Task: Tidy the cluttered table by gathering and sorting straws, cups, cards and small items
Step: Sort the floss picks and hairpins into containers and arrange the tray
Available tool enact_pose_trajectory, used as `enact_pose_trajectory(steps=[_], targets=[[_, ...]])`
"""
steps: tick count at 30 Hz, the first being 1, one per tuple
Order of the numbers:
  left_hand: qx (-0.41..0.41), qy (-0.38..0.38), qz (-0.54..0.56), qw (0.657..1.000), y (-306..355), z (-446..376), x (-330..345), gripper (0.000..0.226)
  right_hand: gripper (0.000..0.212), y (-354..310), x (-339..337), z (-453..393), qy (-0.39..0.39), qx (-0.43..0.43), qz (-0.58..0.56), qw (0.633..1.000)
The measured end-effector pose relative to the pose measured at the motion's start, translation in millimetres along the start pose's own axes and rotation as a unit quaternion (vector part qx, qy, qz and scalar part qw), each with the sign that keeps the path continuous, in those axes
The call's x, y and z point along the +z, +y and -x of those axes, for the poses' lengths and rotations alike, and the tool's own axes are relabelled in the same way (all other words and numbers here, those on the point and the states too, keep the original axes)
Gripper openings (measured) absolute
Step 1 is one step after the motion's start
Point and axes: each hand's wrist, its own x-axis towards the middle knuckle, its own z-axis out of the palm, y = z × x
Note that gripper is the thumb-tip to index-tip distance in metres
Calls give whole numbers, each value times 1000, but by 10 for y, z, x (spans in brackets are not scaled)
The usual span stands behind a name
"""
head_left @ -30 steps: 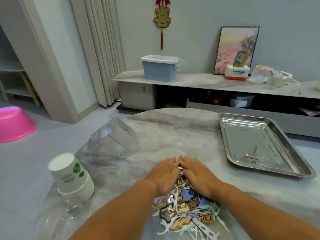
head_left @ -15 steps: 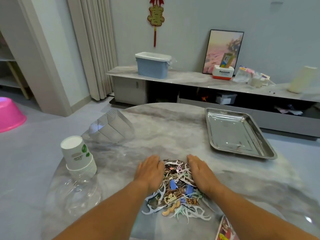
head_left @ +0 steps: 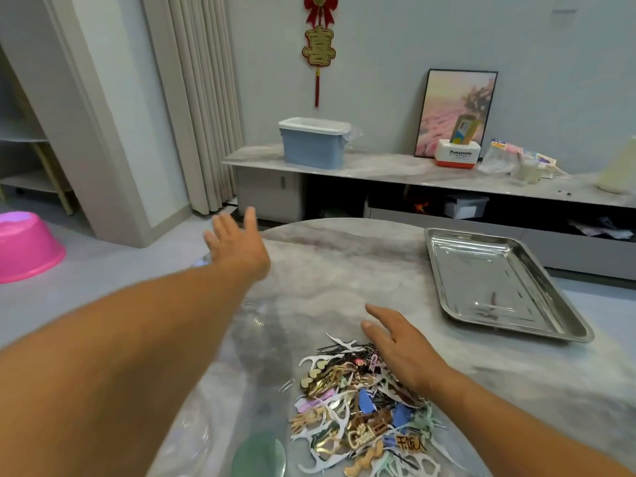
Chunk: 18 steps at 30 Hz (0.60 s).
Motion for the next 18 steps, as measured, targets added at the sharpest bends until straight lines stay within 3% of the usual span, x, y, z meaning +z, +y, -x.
enact_pose_trajectory(steps=[2, 6, 12, 15, 18], targets=[[-38, -66, -39, 996, -104, -236, -60, 126, 63, -16, 18, -96, -7, -2, -15, 1000], [-22, -186, -78, 979, -179, -472, 42, 138, 66, -3, 103, -254, -16, -1, -44, 999], [48, -190, 40, 980, -104, -519, 33, 122, 79, 3, 119, -348, -13, 1, -55, 998], [131, -215, 124, 960, 81, -463, 26, 124, 112, -116, 53, -401, 14, -19, -66, 998], [259, -201, 136, 935, 399, -379, -18, 127, 136, -319, -92, -549, 54, -55, -26, 997]])
